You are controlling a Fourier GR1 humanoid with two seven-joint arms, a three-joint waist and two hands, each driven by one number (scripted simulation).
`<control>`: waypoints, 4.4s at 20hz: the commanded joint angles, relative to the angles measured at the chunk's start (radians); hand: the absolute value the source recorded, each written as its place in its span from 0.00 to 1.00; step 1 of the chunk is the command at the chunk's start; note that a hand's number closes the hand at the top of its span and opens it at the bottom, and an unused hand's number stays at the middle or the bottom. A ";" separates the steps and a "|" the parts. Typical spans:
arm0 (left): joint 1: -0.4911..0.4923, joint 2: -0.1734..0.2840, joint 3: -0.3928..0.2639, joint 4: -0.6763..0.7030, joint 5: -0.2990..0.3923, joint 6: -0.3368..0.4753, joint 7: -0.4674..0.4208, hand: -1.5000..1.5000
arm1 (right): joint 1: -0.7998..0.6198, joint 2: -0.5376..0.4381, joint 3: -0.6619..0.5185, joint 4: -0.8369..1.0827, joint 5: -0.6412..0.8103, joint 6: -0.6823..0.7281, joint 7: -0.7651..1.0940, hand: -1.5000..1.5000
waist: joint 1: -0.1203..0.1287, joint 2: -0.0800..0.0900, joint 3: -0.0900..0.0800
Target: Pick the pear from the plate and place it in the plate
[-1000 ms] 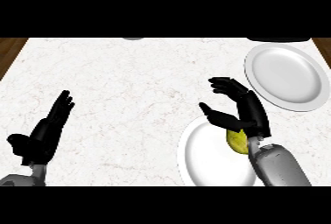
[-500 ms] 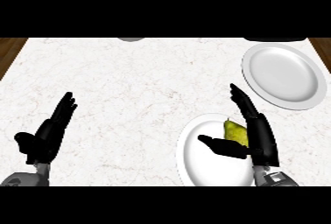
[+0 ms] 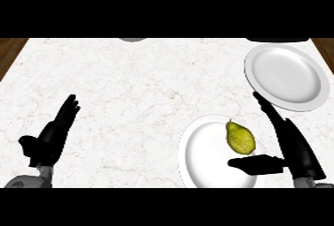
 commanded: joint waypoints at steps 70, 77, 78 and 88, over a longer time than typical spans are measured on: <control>0.006 -0.120 0.197 -0.007 -0.169 -0.159 0.037 0.50 | 0.155 -0.383 -0.857 0.746 0.183 0.139 -0.798 1.00 | -0.002 0.000 0.002; 0.003 -0.141 0.200 0.045 -0.187 -0.158 -0.027 0.50 | 0.152 -0.367 -0.939 0.494 0.162 0.091 -0.704 1.00 | -0.005 0.001 0.000; -0.015 -0.169 0.170 -0.009 -0.209 -0.122 0.046 0.50 | 0.151 -0.372 -0.971 0.556 0.155 0.093 -0.753 1.00 | -0.002 0.001 0.002; -0.072 -0.153 0.223 0.049 -0.191 -0.174 0.048 0.50 | -0.097 -0.402 -0.837 0.612 0.215 0.183 -0.658 1.00 | 0.009 0.004 0.002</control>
